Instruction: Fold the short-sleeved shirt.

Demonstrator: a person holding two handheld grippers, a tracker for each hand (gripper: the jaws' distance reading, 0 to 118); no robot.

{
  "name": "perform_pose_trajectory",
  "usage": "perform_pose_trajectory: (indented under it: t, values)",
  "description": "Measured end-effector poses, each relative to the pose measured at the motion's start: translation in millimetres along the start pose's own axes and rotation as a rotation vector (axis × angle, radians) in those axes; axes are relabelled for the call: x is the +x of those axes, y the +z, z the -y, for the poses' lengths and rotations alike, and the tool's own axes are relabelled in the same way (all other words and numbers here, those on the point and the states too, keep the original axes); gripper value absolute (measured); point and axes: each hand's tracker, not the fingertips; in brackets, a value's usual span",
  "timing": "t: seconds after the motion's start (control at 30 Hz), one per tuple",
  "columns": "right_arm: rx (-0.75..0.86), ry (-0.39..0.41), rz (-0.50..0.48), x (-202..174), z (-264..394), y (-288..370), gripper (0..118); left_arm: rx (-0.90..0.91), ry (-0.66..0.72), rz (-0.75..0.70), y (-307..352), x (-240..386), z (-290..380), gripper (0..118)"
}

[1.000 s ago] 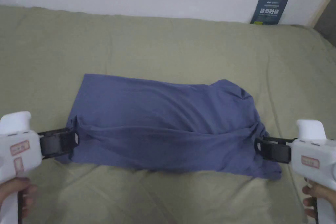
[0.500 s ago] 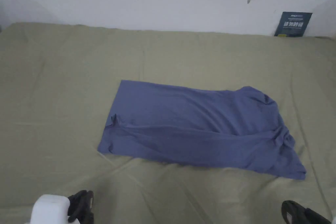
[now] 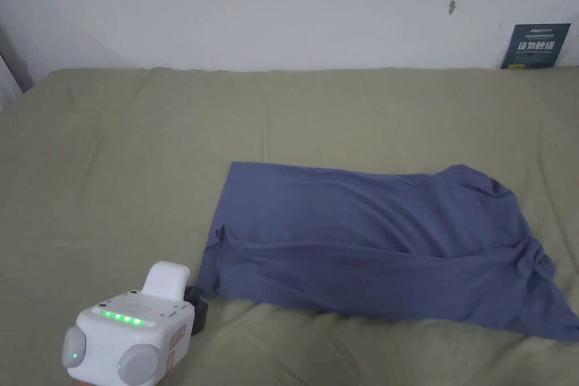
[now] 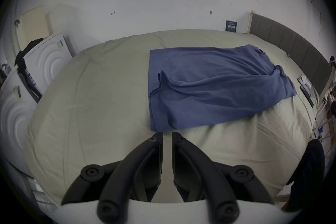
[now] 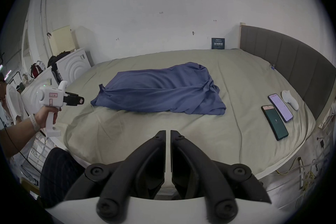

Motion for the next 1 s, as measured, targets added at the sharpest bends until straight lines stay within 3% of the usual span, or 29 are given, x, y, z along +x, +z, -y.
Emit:
perform_pose_trajectory:
  t: [0.03,0.07,0.1,0.13,0.17,0.37,0.43,0.47,0.53,0.57,0.63,0.83,0.9,1.0]
  values:
    - [-0.005,-0.007,0.003,2.0,0.5,-1.3,7,-0.011,0.0,0.007,-8.2,-4.4,-4.4,13]
    - [-0.009,-0.01,0.007,4.0,1.2,-3.0,7,-0.034,0.002,0.014,-14.9,-6.9,-8.7,36]
    - [-0.014,-0.011,0.01,5.1,0.9,-4.7,7,-0.067,-0.001,0.027,-22.1,-9.6,-11.2,76]
    - [-0.02,-0.014,0.014,7.0,1.2,-7.0,7,-0.083,-0.012,0.008,-30.8,-12.4,-13.3,108]
    - [-0.026,-0.019,0.015,8.9,1.4,-9.3,7,-0.107,-0.025,-0.002,-40.1,-14.0,-13.1,118]
    - [-0.041,-0.031,0.017,13.5,-4.6,-17.3,7,-0.152,-0.032,0.003,-69.8,-16.5,-12.2,118]
    - [-0.038,-0.025,0.016,12.9,-7.9,-18.8,7,-0.172,-0.046,-0.019,-78.8,-17.5,-11.8,112]
    - [-0.037,-0.023,0.016,12.6,-9.5,-19.4,7,-0.185,-0.051,-0.023,-81.4,-17.3,-11.0,101]
    - [-0.035,-0.021,0.012,13.4,-12.5,-19.9,7,-0.192,-0.05,-0.023,-84.4,-18.0,-11.2,97]
    - [-0.035,-0.021,0.01,13.6,-13.5,-20.7,7,-0.191,-0.012,0.061,-84.5,-19.1,-10.7,88]
    - [-0.033,-0.019,0.012,14.3,-15.0,-21.6,7,-0.198,-0.005,0.034,-81.0,-20.5,-12.2,84]
    - [-0.034,-0.015,0.023,18.6,-19.2,-25.5,7,-0.126,-0.104,0.014,-62.6,-3.9,-17.7,48]
    - [-0.041,-0.01,0.026,20.6,-20.3,-28.3,7,-0.108,-0.11,0.02,-59.8,0.4,-20.2,10]
    - [-0.061,-0.019,0.035,27.5,-22.5,-33.1,7,-0.161,-0.073,0.078,-63.1,2.0,-25.8,7]
